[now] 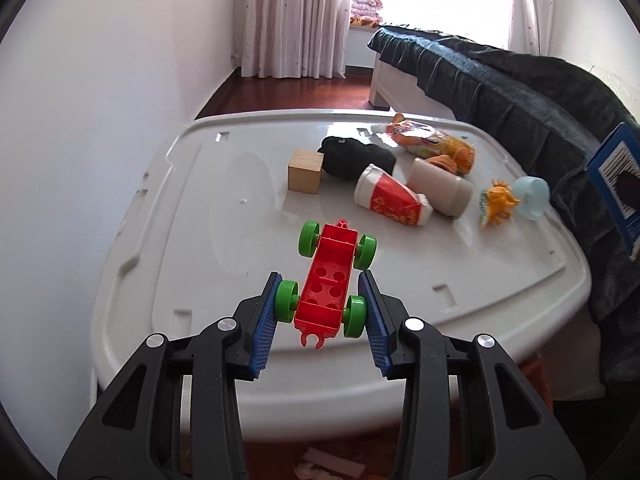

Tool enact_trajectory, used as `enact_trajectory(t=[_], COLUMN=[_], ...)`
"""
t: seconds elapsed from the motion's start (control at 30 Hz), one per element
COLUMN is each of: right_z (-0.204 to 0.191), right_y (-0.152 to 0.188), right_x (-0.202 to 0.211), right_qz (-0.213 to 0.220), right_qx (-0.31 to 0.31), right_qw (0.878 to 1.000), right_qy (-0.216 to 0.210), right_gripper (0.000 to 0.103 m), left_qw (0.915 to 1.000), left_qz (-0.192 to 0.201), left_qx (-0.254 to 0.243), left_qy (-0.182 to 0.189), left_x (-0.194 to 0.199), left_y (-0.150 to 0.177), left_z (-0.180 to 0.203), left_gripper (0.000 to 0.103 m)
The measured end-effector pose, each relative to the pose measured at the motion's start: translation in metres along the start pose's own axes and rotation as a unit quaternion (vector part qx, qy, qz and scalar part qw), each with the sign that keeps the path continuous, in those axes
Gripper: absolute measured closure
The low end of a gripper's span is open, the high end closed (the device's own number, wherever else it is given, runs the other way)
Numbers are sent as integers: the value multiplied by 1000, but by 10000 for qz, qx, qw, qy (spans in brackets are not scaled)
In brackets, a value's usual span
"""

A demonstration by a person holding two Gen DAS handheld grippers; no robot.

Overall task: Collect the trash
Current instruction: 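Drop the blue snack box and red toy car into the orange bin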

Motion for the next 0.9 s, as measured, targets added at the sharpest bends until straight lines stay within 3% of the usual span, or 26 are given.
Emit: enact_trajectory(t=[0.2, 0.53, 0.8, 0.9], right_z=[-12, -37, -43, -42], right_y=[41, 154, 192, 198], right_x=[25, 25, 16, 14], right_qz=[-197, -1269, -1658, -1775], right_qx=[-49, 15, -20, -48], right_qw=[9997, 9913, 9856, 9838], right_qy=[-107, -347, -320, -246], right_gripper=[50, 50, 50, 45], left_qw=[10000, 9974, 9953, 9939], left_qz=[-63, -611, -863, -1007], left_qx=[-1, -123, -184, -71], left_qy=[77, 354, 391, 435], left_x=[35, 47, 45, 44], left_y=[44, 125, 158, 166], left_z=[16, 37, 45, 48], left_gripper=[64, 64, 64, 61])
Point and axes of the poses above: each gripper's, at about its wrist camera, not at the fingertips, and x roughly against the way its jaws point, z to its right, y to its underside, the point moved 10 cm from there along -x, roughly the way its jaws point, and after that the axes turned 13 degrees about -z, right-handed, at the moved point
